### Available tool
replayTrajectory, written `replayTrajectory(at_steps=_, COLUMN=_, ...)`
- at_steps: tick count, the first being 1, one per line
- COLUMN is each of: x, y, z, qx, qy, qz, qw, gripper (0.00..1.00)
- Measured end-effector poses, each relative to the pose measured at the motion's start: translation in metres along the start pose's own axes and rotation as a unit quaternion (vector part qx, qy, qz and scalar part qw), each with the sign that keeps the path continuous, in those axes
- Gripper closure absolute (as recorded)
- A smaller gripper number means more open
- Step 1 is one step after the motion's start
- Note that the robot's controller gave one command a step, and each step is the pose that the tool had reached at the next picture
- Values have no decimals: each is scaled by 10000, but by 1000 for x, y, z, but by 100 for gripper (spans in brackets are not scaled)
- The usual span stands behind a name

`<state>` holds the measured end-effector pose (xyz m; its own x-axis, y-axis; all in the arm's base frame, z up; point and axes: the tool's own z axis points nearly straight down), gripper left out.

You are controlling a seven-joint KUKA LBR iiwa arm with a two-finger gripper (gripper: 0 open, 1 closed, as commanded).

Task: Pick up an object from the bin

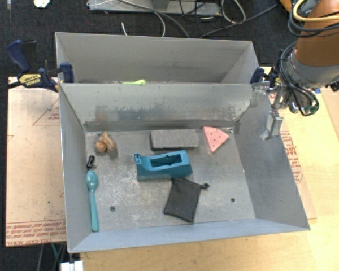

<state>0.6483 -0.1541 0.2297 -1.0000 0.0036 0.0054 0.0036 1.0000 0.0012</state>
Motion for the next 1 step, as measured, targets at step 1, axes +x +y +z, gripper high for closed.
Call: replayTrajectory(at_steps=1, x=-1, y=1, z=-6, qx=8, qy=-41, qz=-14, qw=10000, gripper=0)
